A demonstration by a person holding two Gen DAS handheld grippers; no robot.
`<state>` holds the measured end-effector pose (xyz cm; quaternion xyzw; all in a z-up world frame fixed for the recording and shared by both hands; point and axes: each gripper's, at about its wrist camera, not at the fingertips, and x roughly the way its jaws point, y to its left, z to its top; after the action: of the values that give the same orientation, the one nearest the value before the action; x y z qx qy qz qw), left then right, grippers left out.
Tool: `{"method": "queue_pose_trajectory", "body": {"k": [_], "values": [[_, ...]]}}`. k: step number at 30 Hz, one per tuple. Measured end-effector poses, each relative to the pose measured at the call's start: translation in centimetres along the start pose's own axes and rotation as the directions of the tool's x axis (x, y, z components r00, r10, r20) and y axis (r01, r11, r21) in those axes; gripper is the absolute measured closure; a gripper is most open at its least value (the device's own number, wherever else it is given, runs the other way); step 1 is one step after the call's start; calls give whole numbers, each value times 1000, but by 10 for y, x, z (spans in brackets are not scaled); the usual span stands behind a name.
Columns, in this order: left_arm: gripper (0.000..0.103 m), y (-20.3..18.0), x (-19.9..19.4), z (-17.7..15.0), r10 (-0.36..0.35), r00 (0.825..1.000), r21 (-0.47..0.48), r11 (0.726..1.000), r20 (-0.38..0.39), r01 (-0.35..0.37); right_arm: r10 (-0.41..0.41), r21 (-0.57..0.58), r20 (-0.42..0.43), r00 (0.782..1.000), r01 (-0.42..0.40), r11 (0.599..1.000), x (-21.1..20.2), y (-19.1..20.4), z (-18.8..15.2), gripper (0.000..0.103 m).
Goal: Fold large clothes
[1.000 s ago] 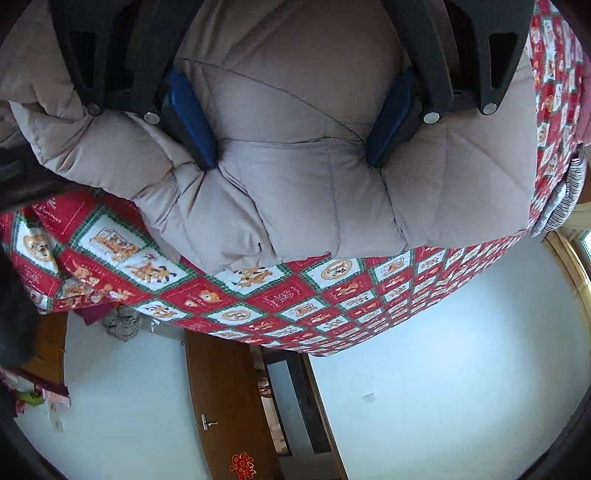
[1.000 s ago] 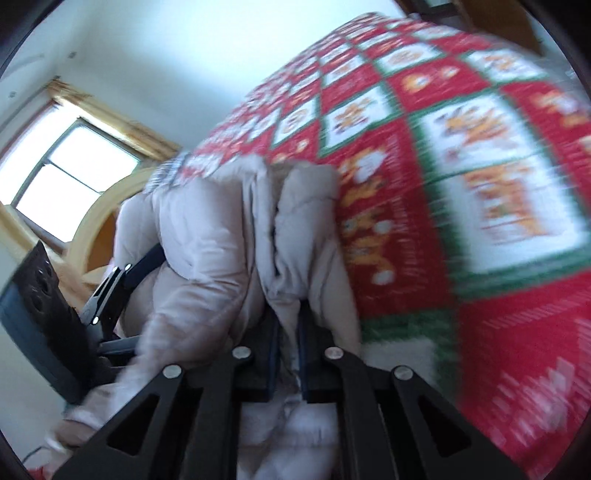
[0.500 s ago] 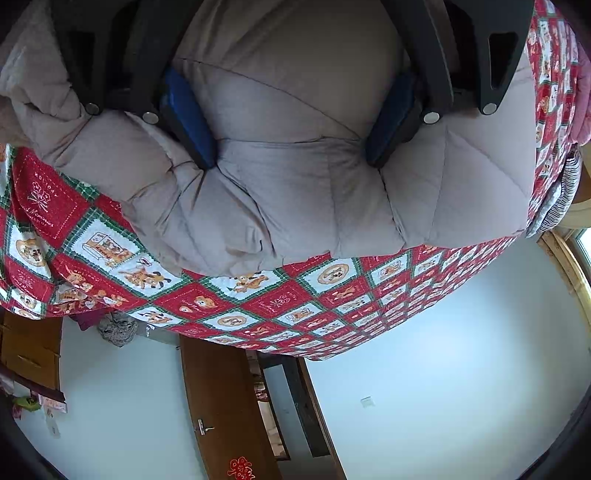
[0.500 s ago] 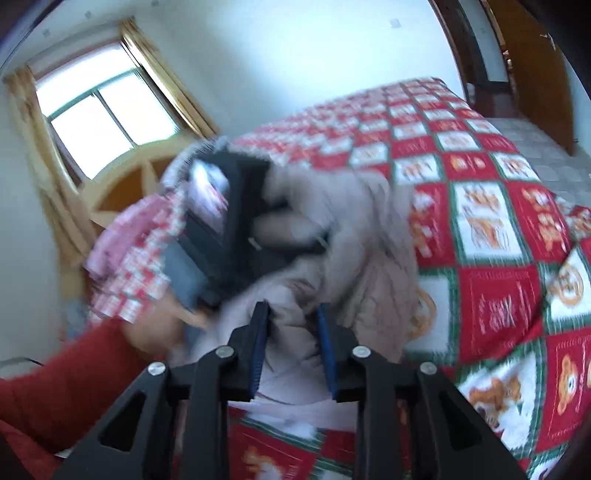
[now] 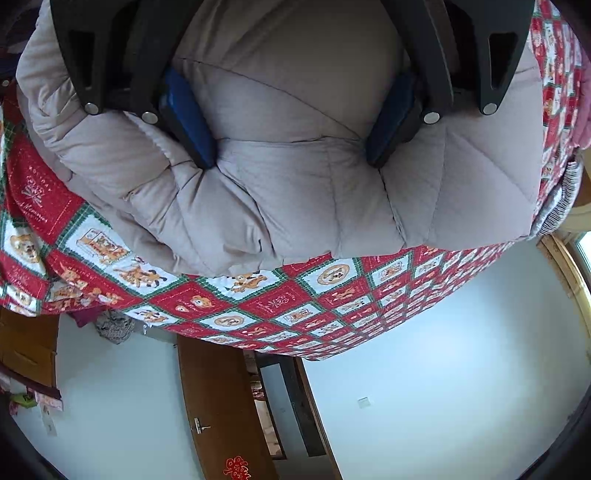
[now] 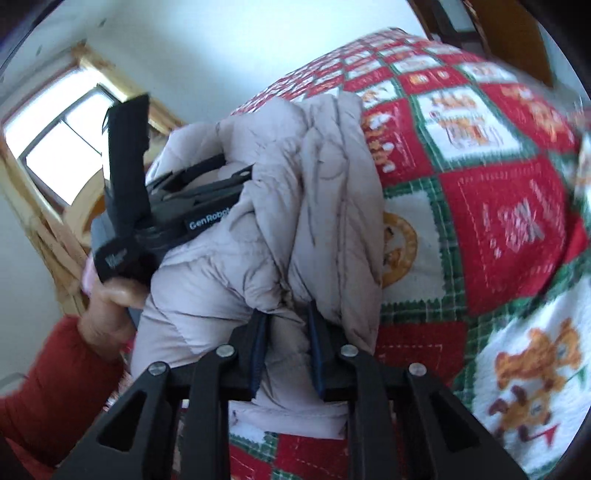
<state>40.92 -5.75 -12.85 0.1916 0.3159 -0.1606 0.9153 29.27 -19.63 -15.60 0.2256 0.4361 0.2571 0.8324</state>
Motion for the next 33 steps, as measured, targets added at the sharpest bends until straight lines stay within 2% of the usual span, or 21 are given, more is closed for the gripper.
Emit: {"method": "queue_pose_trajectory", "body": {"k": [3,7,11,13,16,18,20,21,23,24,26,27,29,31,33], "values": [[18,1,-3,0,7,1000,-3,1000,5,-7,-29,-24,-21,999,29,999,-4,10,3,82],[18,7,-20,1,15,1000,-15,1000,23,-15,-29,-43,-42,999,27,999,-24,21,14,77],[18,40,-52,1,-47,998,-118,992,28,50,-81,-120,22,996,83,989,-49,34,35,61],[16,61,-74,-4,-39,998,-153,987,40,44,-111,-147,70,991,120,982,-58,39,47,57],[11,103,-103,-19,6,998,-241,970,68,11,-92,-132,132,987,110,985,-64,45,70,51],[11,137,-116,-39,42,995,-337,941,91,-9,-125,-126,158,979,146,981,-56,54,86,32],[11,157,-116,-52,63,995,-407,913,80,-25,-145,-139,168,975,170,976,-42,59,97,23],[11,166,-109,-60,36,998,-454,891,46,-12,-155,-152,155,976,179,972,-30,63,103,22],[11,169,-96,-68,-41,999,-494,869,15,43,-198,-194,104,975,215,957,-1,66,110,22],[11,164,-89,-71,-75,997,-499,864,9,70,-243,-216,89,966,257,942,14,64,112,22],[11,154,-84,-71,-56,998,-474,878,23,60,-306,-224,71,949,314,923,35,52,112,20],[10,147,-79,-70,-36,999,-453,890,25,43,-290,-204,55,956,295,934,44,42,113,15],[7,139,-66,-68,-29,1000,-437,899,-1,26,-250,-160,46,967,254,954,49,23,110,12],[5,140,-52,-70,-70,997,-461,886,-31,48,-211,-121,36,977,214,969,53,5,106,11],[5,139,-39,-72,-118,992,-488,869,-51,78,-135,-34,-3,991,135,990,62,-13,103,9]]}}
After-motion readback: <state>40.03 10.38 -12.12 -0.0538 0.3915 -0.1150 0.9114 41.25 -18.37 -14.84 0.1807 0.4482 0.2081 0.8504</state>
